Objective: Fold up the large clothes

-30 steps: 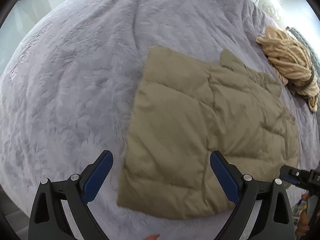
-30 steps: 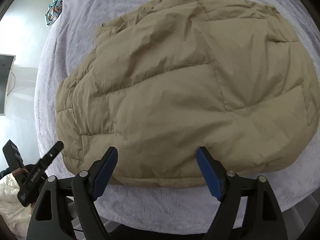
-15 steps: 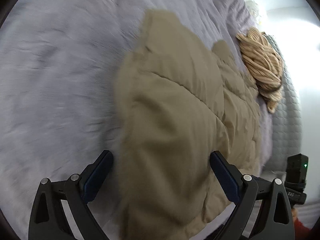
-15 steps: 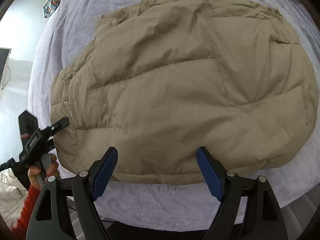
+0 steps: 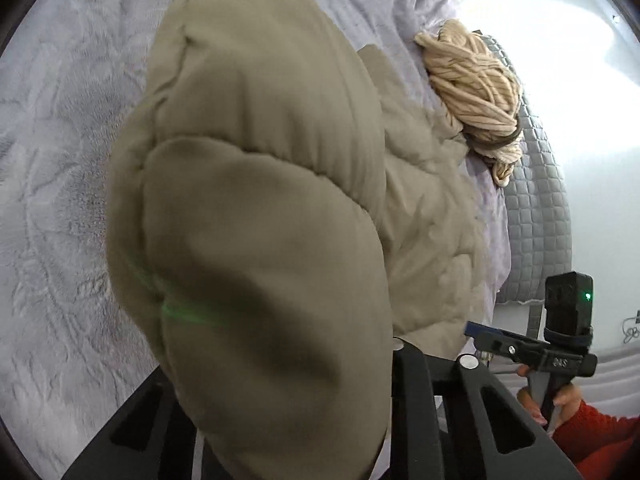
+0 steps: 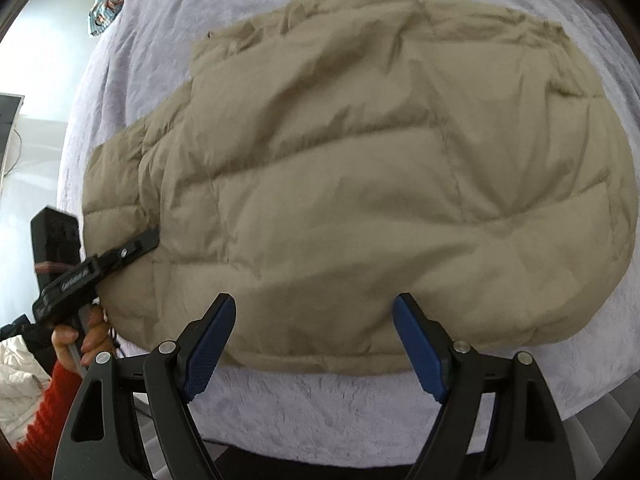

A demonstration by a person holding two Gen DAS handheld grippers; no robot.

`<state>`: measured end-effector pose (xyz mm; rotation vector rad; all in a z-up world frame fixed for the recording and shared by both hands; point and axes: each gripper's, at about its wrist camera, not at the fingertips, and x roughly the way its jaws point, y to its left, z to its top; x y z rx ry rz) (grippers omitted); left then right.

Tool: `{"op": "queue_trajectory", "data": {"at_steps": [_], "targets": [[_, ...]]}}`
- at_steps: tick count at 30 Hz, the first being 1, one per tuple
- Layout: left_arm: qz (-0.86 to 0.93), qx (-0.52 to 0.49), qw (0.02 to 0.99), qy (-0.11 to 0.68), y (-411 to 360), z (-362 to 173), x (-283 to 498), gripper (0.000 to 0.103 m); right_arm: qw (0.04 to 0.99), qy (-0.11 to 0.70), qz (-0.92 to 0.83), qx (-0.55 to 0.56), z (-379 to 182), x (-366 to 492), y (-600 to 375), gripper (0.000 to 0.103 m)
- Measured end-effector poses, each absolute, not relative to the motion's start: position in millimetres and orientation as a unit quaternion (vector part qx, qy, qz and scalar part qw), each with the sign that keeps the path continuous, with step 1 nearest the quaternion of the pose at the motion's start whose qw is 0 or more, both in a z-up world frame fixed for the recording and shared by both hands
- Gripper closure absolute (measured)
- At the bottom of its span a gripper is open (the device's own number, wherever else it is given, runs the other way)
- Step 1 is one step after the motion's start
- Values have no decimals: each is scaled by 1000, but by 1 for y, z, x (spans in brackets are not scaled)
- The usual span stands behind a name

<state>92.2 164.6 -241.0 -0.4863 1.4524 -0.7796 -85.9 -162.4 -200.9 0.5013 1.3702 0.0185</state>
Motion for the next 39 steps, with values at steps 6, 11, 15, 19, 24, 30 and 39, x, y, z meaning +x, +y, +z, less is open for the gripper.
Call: {"op": "queue_trajectory", "data": {"at_steps": [6,11,15,19,24,30,39], "targets": [[-334,-212,669,630,161,-216,89,77,786,570,-1,239,-188,-71,-182,37],[-326,-204,680,624,156,-189,83,77,796,550,9,252,-207,-41,-194,89],[-335,-189,692,611,142,-150,74,77,804,538,26,251,-220,-14,-199,89],[-353,-179,705,589,111,-106,58,77,795,545,48,263,-243,12,-204,89],[-373,-163,706,580,54,-75,46,77,777,548,69,302,-266,29,-217,93],[-366,-140,705,592,-17,-69,43,77,745,547,95,370,-290,39,-236,98],[-369,-60,713,593,-87,-61,22,77,759,525,92,373,-255,12,-283,98]]}}
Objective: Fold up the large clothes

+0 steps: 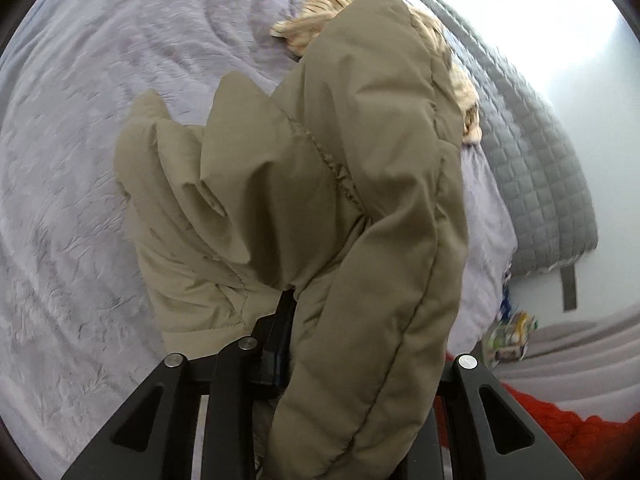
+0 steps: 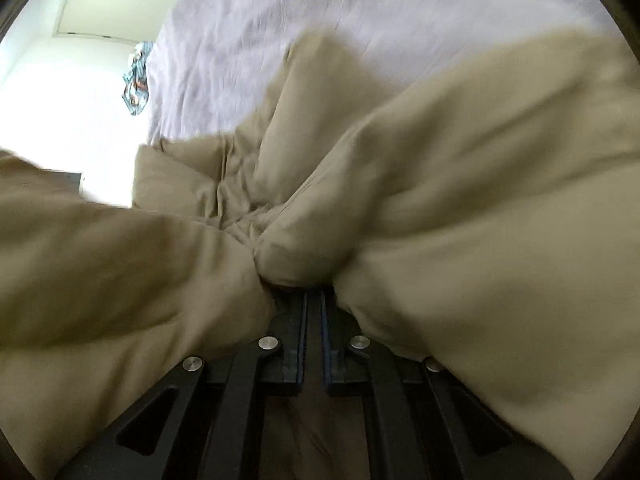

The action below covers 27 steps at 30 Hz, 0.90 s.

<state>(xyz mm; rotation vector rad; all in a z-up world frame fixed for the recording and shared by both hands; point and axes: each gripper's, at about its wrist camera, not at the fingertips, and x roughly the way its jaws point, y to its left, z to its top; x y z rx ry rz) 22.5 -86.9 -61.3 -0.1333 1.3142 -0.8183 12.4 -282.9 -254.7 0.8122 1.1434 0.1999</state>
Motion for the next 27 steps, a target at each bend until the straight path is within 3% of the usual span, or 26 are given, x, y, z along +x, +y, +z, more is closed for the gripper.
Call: {"op": "queue_trajectory", "data": {"at_steps": [6,10,13,15,17,18,19,21,27], "targets": [[-424,-26,668,611,-154,-90,17,76,789,477,-11,388,-232,-71,-365,94],[-466,-25,633,618,-191,-115,19,54,782,462,-54,415,-237,-117,-401,94],[-486,-22,613,622,-215,-137,23,53,775,457,-68,430,-242,-143,-417,94],[-499,-37,598,626,-226,-149,29,42,772,457,-70,437,-244,-161,-427,93],[-503,-47,592,628,-233,-158,32,41,770,458,-67,439,-244,-176,-432,92],[-505,-52,588,631,-239,-163,34,41,770,458,-65,440,-244,-182,-430,81],[-505,-55,585,632,-240,-168,32,41,771,456,-62,441,-242,-189,-428,60],[-501,-71,578,640,-248,-175,38,41,778,445,-57,440,-235,-205,-423,36],[-497,-75,576,645,-262,-181,44,41,802,415,7,429,-197,-236,-389,35]]}}
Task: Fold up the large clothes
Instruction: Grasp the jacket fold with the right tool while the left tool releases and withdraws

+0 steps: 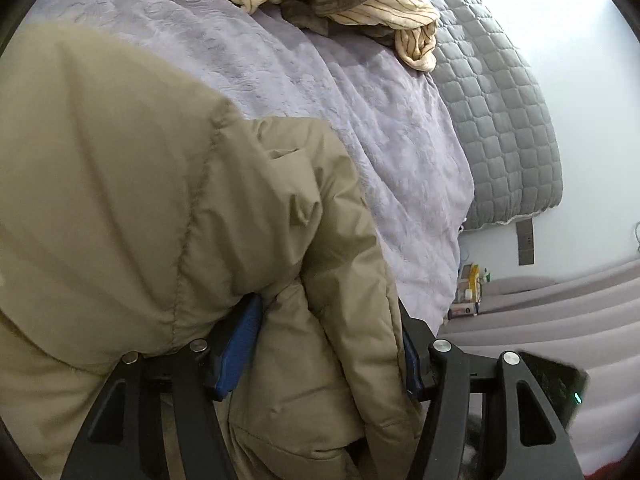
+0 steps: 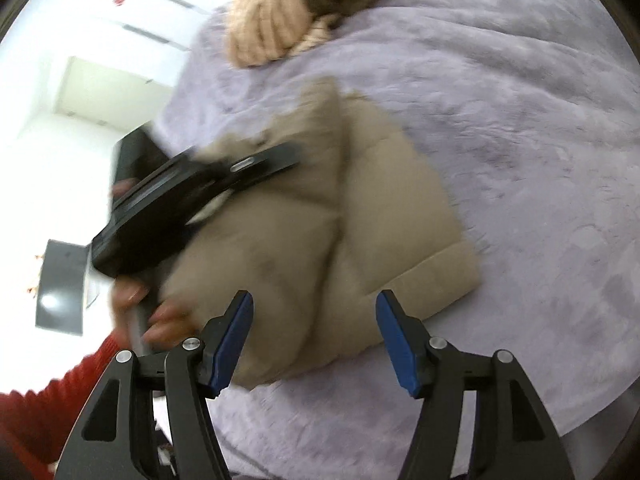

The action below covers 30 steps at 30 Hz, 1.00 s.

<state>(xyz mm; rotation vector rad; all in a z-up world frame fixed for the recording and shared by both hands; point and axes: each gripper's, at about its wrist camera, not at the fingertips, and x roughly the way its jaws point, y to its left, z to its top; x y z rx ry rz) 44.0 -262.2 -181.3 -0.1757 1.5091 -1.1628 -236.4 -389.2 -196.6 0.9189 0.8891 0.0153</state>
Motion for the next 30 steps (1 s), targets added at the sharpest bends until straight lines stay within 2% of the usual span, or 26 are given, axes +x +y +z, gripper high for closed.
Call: {"op": "queue_trajectory", "data": {"at_steps": [4,8,10,15,21,26,30], "targets": [[-499,-51,581,641,-271,-175,41,41,817,416,41,397,-184,-227,-359,35],[-499,-41,595,629,-271,-156,41,41,819,427,-1,383,-191,-209,-351,37],[-501,-29,619,605,-267,-138,41,41,809,432,-40,396,-200,-204,-360,92],[-439,33,747,498,-215,-89,55,41,798,434,-110,404,-212,-220,-384,93],[-334,72,794,503,-175,-115,96,41,794,432,-132,407,-221,-226,-391,93],[-336,93,793,500,-208,-135,95,41,792,433,-156,401,-228,-232,-394,93],[-351,118,787,494,-254,-147,75,41,766,438,-174,437,-252,-239,-412,93]]}}
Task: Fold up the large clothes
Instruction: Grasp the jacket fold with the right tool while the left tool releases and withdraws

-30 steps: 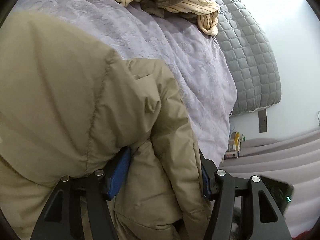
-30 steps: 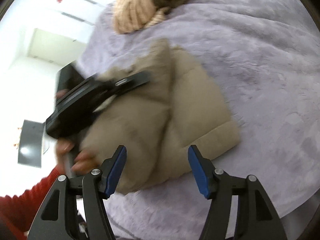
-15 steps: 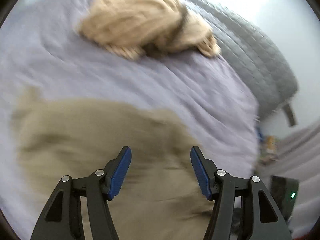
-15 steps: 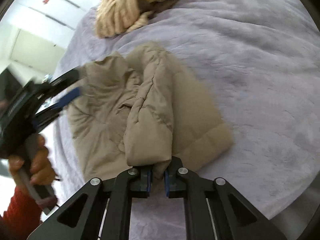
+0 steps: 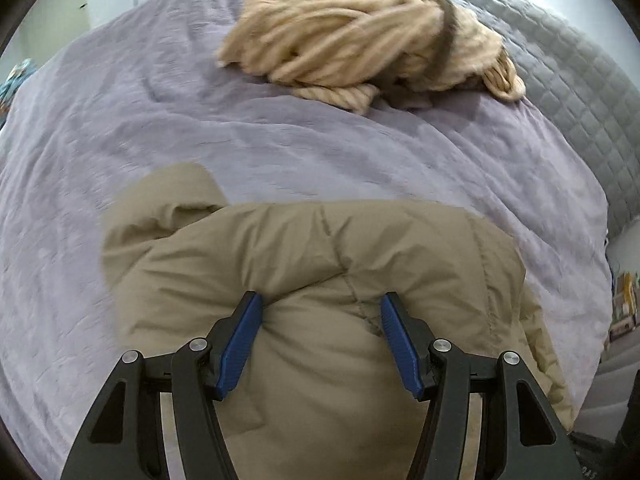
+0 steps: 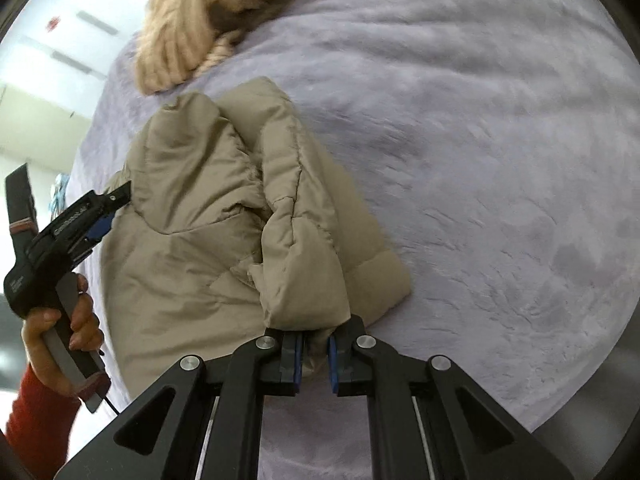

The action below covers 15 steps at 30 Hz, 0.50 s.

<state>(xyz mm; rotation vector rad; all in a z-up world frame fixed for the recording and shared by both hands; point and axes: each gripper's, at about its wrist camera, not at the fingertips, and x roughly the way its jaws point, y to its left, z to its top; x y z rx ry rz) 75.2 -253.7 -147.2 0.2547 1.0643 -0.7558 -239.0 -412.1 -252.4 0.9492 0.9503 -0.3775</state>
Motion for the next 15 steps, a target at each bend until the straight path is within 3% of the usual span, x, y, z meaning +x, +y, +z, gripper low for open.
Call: {"op": "queue_trajectory", "data": {"at_steps": [8,15], "targets": [[-355,157,781,489,-288,-161,56,41,721,461,-173,487,-296,-235,-434,88],[-352,147,780,495,-284,-164,62,41,745,434,-179,473,-251,-261,-449,84]]}}
